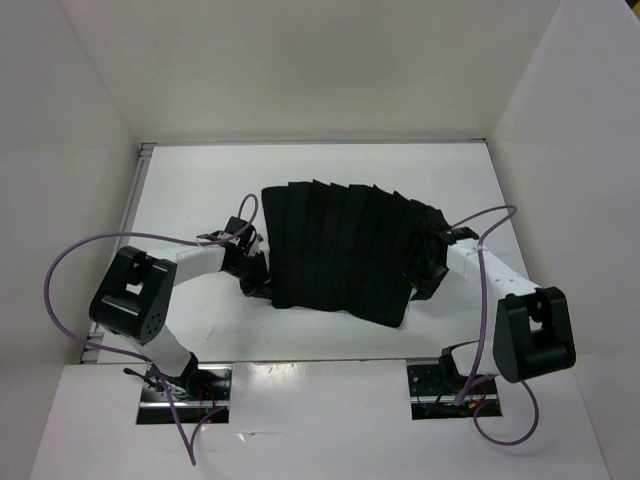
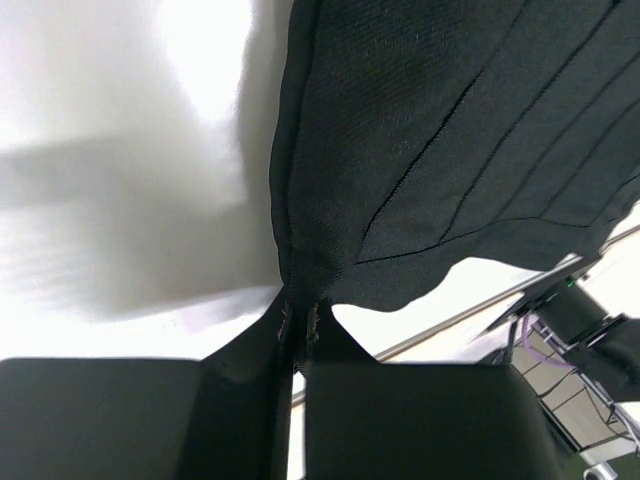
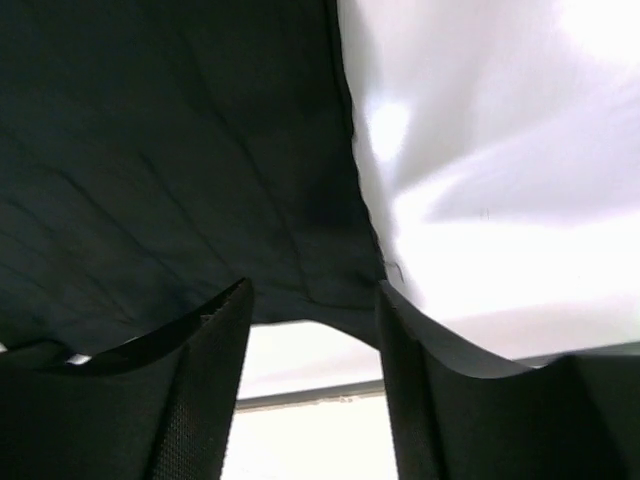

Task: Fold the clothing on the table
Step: Fold the skirt

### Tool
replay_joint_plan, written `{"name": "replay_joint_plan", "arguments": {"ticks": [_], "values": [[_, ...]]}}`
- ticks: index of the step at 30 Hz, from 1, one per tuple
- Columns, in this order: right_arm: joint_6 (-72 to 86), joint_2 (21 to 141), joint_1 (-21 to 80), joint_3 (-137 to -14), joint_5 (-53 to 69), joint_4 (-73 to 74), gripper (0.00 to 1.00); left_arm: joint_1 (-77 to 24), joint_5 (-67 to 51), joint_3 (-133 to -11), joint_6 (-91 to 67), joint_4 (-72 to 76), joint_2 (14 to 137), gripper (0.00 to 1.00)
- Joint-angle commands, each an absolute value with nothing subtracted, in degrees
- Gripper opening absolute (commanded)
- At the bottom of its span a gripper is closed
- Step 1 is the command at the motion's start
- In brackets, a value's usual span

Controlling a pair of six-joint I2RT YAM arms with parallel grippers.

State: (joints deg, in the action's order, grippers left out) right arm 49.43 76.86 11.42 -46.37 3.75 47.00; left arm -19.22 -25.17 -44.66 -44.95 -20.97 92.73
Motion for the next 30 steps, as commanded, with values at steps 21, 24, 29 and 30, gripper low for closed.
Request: {"name": "replay_joint_plan", "arguments": {"ticks": [21,24,29,30], "values": [[64.4,80.0,25.0,-40.9,1.8,51.9,0.56,-14.2,-27.9,-51.3,-37.4,-25.2,95.9,0.0],[65.1,82.3,25.6,-40.3,1.8,49.6,0.37,-13.5,-28.4,-51.3,-36.3,-25.8,95.9,0.0],[66.4,84.6,26.2,-42.7,-3.0,46.8,0.0,-11.5,-30.1,-50.8,-35.2,-25.0,97.1,0.0],[66.4,84.6,26.2,-44.5,-4.4,46.8,0.0,-11.5,-31.8,-51.3,-35.2,-24.4,97.1,0.0]]}}
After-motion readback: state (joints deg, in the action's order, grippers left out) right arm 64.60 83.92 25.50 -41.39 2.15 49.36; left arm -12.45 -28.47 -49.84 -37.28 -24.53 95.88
